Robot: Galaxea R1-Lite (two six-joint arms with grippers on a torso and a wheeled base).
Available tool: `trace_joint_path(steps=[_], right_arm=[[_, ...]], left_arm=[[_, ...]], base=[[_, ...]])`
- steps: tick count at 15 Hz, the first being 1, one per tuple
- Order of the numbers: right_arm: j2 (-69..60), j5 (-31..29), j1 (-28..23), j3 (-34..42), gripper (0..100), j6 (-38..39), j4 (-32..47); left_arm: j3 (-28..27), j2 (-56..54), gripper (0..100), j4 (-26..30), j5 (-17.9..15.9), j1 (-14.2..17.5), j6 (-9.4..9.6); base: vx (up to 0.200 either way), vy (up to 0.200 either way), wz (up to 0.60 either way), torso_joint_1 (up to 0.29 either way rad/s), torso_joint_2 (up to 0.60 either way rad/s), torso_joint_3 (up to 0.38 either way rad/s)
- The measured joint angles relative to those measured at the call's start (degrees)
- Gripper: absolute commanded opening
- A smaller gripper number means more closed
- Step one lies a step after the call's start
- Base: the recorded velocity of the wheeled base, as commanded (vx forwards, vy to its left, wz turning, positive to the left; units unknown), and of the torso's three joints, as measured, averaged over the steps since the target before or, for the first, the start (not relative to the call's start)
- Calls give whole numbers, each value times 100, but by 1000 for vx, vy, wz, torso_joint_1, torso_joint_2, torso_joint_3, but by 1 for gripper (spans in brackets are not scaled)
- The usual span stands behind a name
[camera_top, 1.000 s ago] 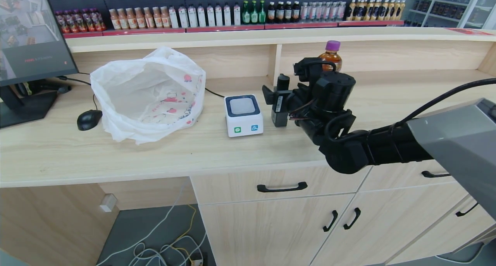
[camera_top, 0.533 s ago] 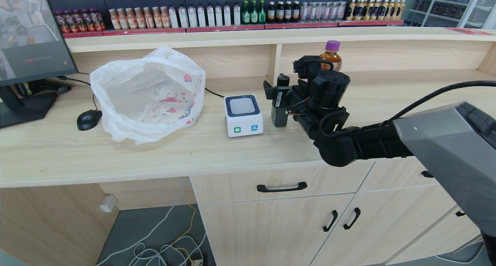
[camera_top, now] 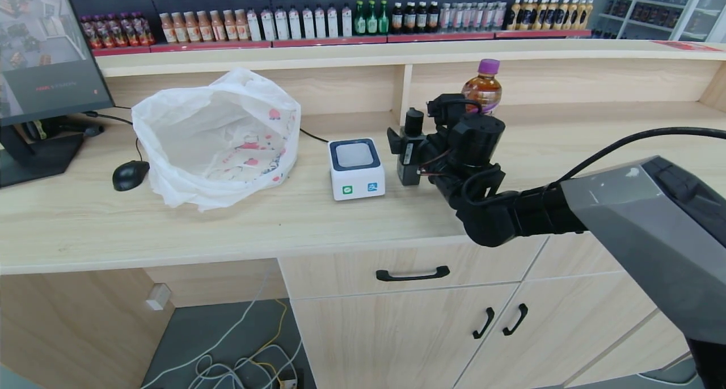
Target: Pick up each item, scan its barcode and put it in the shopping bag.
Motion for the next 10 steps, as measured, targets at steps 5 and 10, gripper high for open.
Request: trace_joint_path(steps=[5,10], right_arm=[[68,0,-23,2,100,5,-23],[138,-2,-44,22,100,38,-34]], left_arm=[[0,0,100,0,0,0,-2],[0,0,100,0,0,0,0]], base=[[0,0,0,0,0,0],[0,0,0,0,0,0]])
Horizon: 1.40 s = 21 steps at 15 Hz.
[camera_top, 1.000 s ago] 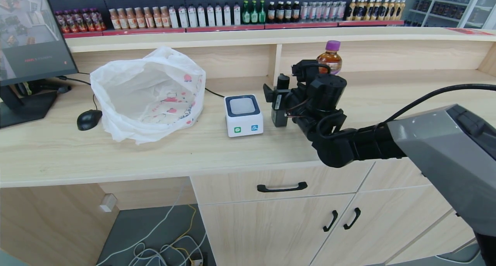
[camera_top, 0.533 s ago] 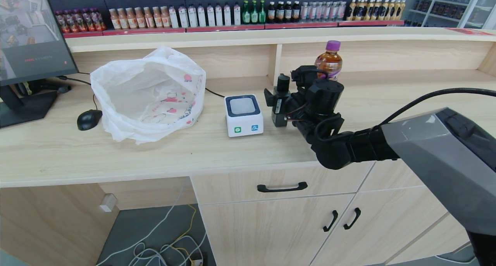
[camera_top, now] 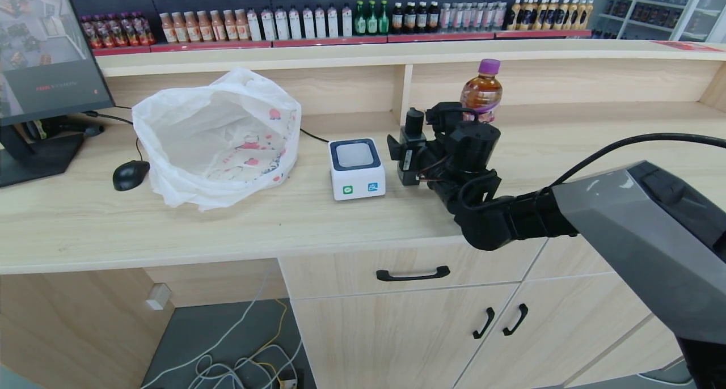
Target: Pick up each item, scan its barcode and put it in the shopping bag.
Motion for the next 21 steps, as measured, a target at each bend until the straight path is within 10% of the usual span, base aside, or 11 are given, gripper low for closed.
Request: trace_joint_path(steps=[15,16,21], right_arm=[[163,-9,2,33,100,-10,-115],[168,-11,2,33,0,-16,-115],[179,-17,16,20,0,-22,-112]], left_arm=[[0,0,100,0,0,0,-2],[0,0,100,0,-2,0,-2],[0,0,100,0,0,0,-2]], base=[[0,0,0,0,0,0],[0,0,0,0,0,0],[0,0,0,0,0,0]])
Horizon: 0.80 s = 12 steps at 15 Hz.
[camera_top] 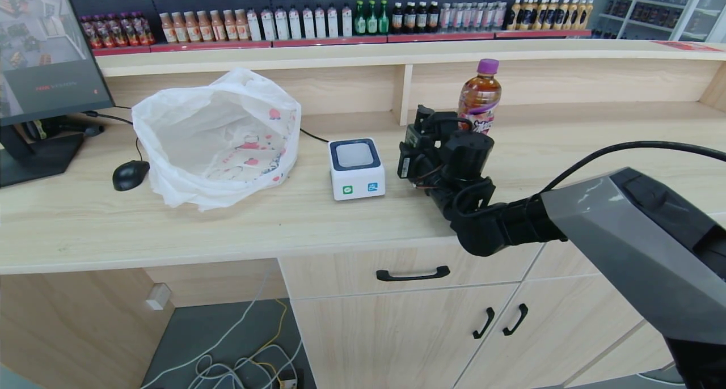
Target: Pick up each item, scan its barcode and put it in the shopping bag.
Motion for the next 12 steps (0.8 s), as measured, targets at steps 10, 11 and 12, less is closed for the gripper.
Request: trace_joint_path(steps=[10,11,12], right_arm=[[-105,6,111,295,0,-188,-629],[-188,4,143,397,0,-229,-660],[-301,1,162,534,0,-282,-668]], left_arm=[[0,0,100,0,0,0,2],[0,0,100,0,0,0,2],[0,0,100,0,0,0,2]], base=[[0,0,0,0,0,0],[0,0,0,0,0,0],[0,0,0,0,0,0]])
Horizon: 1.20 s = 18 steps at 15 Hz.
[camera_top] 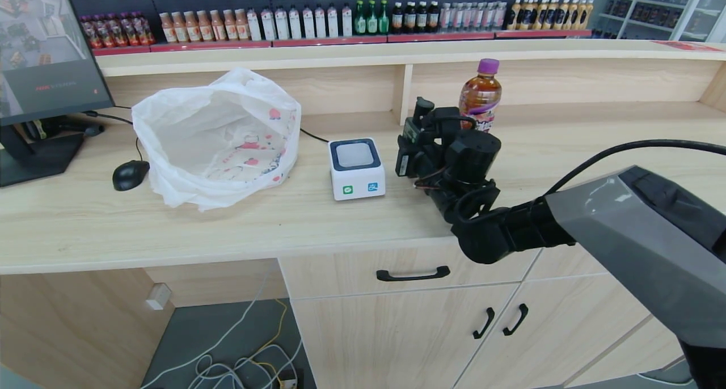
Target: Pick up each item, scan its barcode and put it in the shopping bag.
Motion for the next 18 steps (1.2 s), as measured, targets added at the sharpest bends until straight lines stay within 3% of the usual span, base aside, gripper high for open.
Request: trace_joint_path(steps=[5,14,18], right_arm=[[-881,-45,221,1150,0,-202,-273],[-2803,-759,1175,5331,0,-591,-2321],[-3472,-855,1495,6103,0,-610,-2432]], left_arm=[[0,0,100,0,0,0,-2],[0,0,100,0,0,0,0],[0,0,100,0,0,0,0]], base=[[0,0,0,0,0,0],[0,0,0,0,0,0],[0,0,0,0,0,0]])
